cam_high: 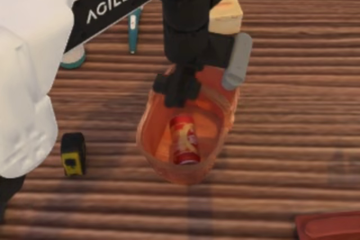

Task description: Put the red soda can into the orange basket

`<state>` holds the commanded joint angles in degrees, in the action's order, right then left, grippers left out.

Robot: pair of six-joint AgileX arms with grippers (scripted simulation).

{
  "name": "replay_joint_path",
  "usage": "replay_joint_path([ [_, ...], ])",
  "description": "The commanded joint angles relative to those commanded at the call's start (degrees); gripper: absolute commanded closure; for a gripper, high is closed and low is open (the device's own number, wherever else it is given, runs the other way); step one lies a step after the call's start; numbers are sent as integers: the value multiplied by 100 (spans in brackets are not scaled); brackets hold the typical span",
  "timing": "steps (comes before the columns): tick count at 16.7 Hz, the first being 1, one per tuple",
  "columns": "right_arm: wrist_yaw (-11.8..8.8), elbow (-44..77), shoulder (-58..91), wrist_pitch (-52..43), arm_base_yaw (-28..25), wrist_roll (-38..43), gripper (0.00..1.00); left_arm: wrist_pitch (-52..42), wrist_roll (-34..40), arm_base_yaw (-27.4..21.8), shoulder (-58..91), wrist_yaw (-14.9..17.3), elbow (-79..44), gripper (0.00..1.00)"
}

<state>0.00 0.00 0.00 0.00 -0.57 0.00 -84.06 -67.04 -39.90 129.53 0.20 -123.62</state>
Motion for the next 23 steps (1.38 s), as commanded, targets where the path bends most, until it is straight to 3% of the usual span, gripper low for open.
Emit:
replay_joint_path([
  [4,0,0,0,0,0,0,0,0,0,0,0,0,0,98],
  [5,0,0,0,0,0,0,0,0,0,0,0,0,0,100],
  [23,0,0,0,0,0,0,0,0,0,0,0,0,0,100],
])
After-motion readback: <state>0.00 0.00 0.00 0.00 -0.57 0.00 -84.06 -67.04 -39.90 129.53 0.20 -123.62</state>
